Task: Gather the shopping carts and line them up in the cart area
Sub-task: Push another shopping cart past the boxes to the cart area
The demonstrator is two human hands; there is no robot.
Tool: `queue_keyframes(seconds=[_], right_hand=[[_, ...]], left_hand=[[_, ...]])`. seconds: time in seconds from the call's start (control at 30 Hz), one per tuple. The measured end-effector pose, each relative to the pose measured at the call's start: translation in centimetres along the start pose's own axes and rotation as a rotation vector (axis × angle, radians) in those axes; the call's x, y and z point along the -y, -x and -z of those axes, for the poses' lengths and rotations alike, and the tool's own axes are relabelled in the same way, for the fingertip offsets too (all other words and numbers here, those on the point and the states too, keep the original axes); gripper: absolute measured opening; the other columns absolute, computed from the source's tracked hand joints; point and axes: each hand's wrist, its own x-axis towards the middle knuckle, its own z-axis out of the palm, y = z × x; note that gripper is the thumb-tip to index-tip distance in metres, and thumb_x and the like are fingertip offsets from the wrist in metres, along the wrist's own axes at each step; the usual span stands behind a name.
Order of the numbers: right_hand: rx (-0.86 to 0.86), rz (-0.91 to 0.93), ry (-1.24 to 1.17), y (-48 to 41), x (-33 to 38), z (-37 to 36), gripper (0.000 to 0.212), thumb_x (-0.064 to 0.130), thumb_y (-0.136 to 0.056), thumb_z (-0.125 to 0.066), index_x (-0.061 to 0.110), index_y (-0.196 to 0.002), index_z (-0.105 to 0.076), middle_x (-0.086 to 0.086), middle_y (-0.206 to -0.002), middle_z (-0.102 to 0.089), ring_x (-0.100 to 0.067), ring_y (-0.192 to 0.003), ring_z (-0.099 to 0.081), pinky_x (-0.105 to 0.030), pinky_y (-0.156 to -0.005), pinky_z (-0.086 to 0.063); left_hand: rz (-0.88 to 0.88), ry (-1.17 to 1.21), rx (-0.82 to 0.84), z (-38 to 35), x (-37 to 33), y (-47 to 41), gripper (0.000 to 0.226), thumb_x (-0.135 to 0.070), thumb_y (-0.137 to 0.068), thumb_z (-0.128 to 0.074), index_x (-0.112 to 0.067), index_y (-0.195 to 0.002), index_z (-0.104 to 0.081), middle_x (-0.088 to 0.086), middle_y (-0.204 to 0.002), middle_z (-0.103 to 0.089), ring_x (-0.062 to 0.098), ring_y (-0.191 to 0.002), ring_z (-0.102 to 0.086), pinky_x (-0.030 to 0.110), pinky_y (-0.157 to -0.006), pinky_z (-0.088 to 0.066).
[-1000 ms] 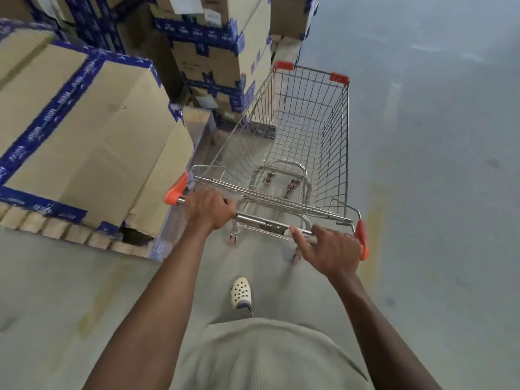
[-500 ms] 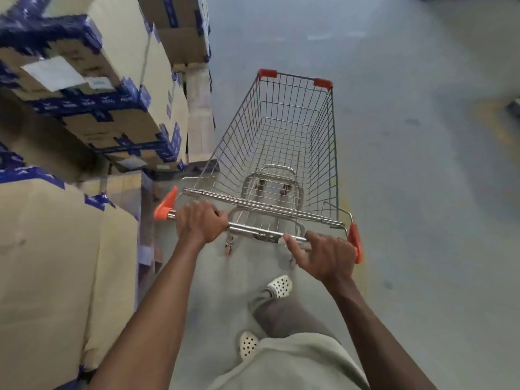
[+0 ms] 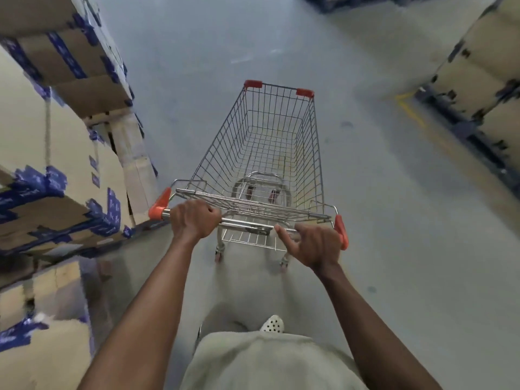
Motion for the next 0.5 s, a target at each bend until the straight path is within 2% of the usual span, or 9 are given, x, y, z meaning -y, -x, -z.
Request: queue_keyframes(seconds=[0.1, 0.23, 0.37, 0.5], right_hand=[[-0.009, -0.037, -0.003, -2.9, -1.0, -1.0, 0.076, 0.078, -0.092, -0.041, 0.018, -0.048, -0.053, 0.006, -0.041, -0.048, -0.016, -0.038, -0.051, -0.025, -0.056, -0.048], [-0.053, -0.082, 0.038, -7.1, -1.9, -2.3, 0.072, 0.077, -0.092, -0.044, 0.020, -0.048, -0.053, 0.005, -0.042, -0.051, -0.017, -0.038, -0.053, -0.025, -0.054, -0.048], [-0.052, -0.141, 0.039, -11.7, -2.8, -4.5, 0.074, 0.077, -0.095, -0.040, 0.020, -0.050, -0.055, 0.002, -0.043, -0.053, -0.019, -0.039, -0.053, -0.027, -0.050, -0.047], [-0.043, -0.213, 0.079, -16.6, -3.8, -6.3, 0.074, 0.077, -0.095, -0.039, 0.019, -0.052, -0.057, 0.001, -0.045, -0.056, -0.021, -0.042, -0.058, -0.029, -0.055, -0.049]], left_hand=[[-0.059, 0.002, 0.007, 0.6, -1.8, -3.9, 0.039, -0.041, -0.082, -0.052, -0.014, -0.058, -0.066, -0.003, -0.050, -0.050, 0.012, -0.046, -0.040, 0.026, -0.050, -0.024], [-0.136, 0.007, -0.010, 1.1, -4.0, -9.7, 0.040, -0.040, -0.082, -0.053, -0.013, -0.056, -0.067, -0.005, -0.047, -0.045, 0.011, -0.044, -0.037, 0.024, -0.049, -0.022], [-0.207, 0.026, -0.025, 1.6, -6.2, -16.1, 0.038, -0.037, -0.082, -0.055, -0.013, -0.056, -0.066, -0.006, -0.046, -0.040, 0.016, -0.045, -0.041, 0.024, -0.050, -0.023], [-0.288, 0.033, -0.007, 2.1, -8.8, -22.7, 0.039, -0.040, -0.084, -0.053, -0.013, -0.058, -0.066, -0.004, -0.050, -0.042, 0.024, -0.055, -0.052, 0.027, -0.056, -0.033]])
